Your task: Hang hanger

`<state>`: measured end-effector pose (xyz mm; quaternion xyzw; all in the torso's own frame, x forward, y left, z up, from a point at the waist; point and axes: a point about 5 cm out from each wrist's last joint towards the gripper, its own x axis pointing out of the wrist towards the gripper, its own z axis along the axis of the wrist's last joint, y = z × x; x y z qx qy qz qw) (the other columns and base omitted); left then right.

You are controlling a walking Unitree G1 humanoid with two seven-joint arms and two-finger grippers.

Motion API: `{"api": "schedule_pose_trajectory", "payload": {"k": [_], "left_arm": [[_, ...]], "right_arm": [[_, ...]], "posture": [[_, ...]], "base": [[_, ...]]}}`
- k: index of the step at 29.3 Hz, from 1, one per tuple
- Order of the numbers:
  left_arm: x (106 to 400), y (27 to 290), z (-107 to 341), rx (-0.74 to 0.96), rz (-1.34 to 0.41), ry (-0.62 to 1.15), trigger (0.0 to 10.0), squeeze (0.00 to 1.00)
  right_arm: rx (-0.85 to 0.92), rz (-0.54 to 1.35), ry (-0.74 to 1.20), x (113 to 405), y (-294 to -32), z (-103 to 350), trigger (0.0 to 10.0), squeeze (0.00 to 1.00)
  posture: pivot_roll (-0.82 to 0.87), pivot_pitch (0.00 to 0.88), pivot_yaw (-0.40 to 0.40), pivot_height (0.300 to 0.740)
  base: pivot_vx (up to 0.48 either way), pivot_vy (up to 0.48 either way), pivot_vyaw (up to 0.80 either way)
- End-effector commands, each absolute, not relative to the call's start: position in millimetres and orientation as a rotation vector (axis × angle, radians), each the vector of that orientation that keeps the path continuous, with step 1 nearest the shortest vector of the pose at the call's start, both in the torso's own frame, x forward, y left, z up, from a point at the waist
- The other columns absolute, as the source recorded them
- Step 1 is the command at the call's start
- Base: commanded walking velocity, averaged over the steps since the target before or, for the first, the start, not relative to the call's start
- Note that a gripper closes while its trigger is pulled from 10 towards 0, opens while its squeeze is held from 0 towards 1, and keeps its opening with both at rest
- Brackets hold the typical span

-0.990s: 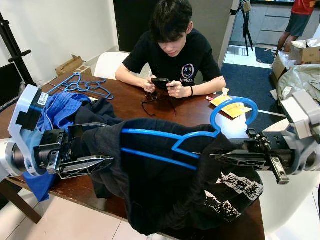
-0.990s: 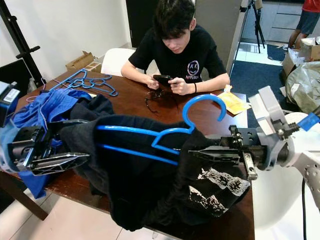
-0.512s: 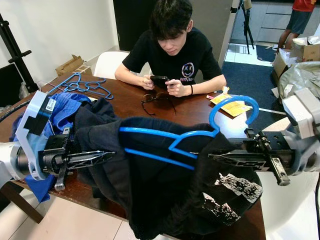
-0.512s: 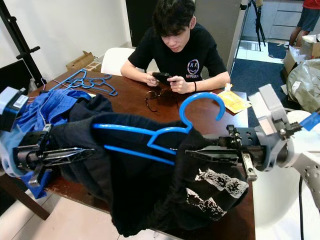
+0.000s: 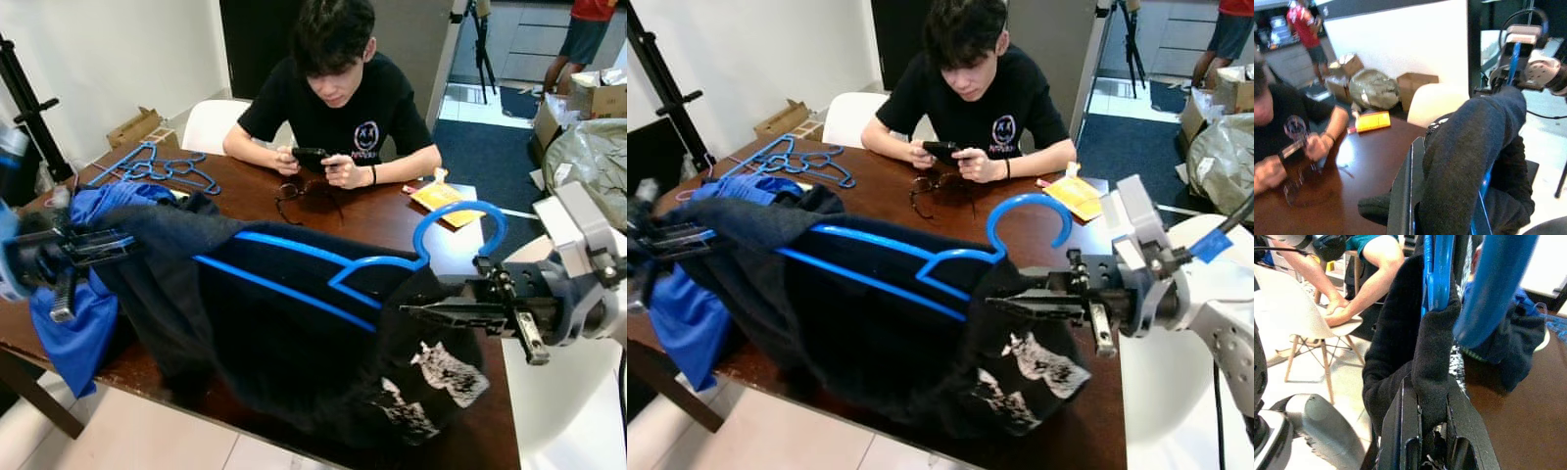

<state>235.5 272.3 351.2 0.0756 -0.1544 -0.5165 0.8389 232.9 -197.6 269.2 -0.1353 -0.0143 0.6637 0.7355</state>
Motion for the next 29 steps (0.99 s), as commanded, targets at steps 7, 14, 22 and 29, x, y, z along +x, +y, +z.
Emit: {"api": "schedule_pose_trajectory", "payload": {"k": [7, 14, 22, 29], "left_arm": [[211.8, 319.1, 397.4, 0.091, -0.901, -0.591, 0.0, 0.00], [217.4, 326.1, 388.0, 0.029, -0.859, -0.591, 0.0, 0.00], [233.2, 346.6, 356.1, -0.032, -0.698, -0.504, 0.0, 0.00], [232.2, 359.7, 341.9, -0.064, -0.603, -0.487, 0.0, 0.00]], "right_arm": [[-0.343, 1.393, 0.139, 235.2, -212.9, 250.5, 0.0, 0.00], [-0.307, 1.393, 0.087, 233.7, -214.3, 259.4, 0.0, 0.00], [-0.146, 1.407, -0.138, 230.1, -219.6, 290.3, 0.0, 0.00], [-0.065, 1.352, -0.222, 234.1, -232.0, 295.9, 0.0, 0.00]], "posture": [[0.10, 0.000, 0.043, 0.740], [0.10, 0.000, 0.046, 0.740], [0.09, 0.000, 0.049, 0.740], [0.09, 0.000, 0.043, 0.740]], "base": [[0.000, 0.000, 0.00], [0.000, 0.000, 0.00], [0.000, 0.000, 0.00], [0.000, 0.000, 0.00]]}}
